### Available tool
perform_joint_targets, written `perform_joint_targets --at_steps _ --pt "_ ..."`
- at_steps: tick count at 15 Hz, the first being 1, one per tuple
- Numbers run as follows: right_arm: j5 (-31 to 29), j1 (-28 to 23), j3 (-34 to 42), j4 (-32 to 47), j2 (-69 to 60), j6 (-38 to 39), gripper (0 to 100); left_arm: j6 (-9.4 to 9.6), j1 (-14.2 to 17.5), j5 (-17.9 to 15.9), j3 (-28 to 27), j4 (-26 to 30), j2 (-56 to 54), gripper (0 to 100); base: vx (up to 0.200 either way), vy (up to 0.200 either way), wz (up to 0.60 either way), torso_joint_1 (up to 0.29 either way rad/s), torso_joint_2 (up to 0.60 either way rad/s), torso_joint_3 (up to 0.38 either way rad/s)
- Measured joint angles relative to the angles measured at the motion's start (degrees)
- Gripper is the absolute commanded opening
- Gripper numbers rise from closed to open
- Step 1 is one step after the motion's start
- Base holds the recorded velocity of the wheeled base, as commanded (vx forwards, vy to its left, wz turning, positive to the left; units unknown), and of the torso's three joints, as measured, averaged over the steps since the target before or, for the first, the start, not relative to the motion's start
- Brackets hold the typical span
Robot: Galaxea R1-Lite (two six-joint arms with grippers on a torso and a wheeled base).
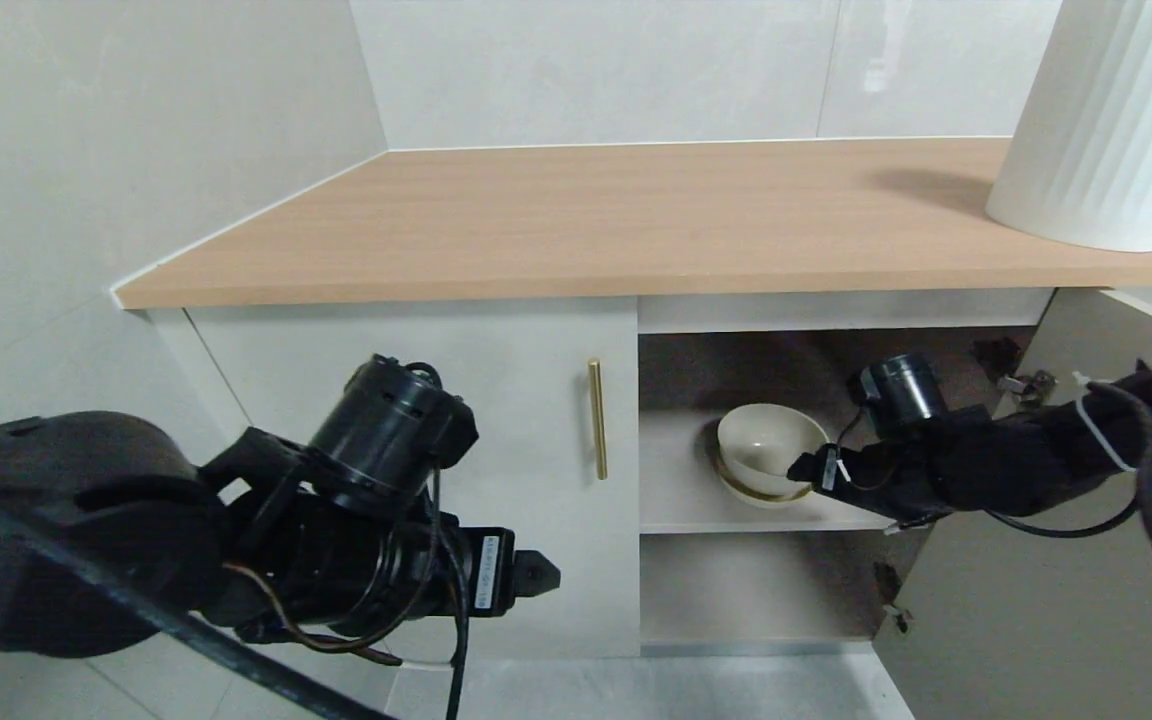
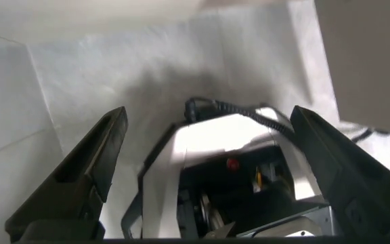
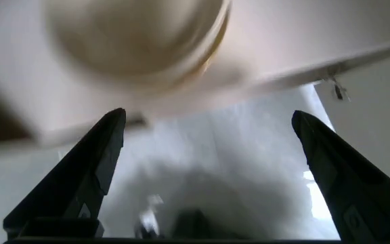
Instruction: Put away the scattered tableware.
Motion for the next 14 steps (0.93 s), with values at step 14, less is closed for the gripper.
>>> perform_joint_targets --at_steps 14 --pt "3.54 8.16 17.53 17.02 -33.74 -4.92 100 3.82 3.46 6.52 8.83 -0.62 -16.06 100 -0.029 0.0 0.0 0.001 0.0 0.001"
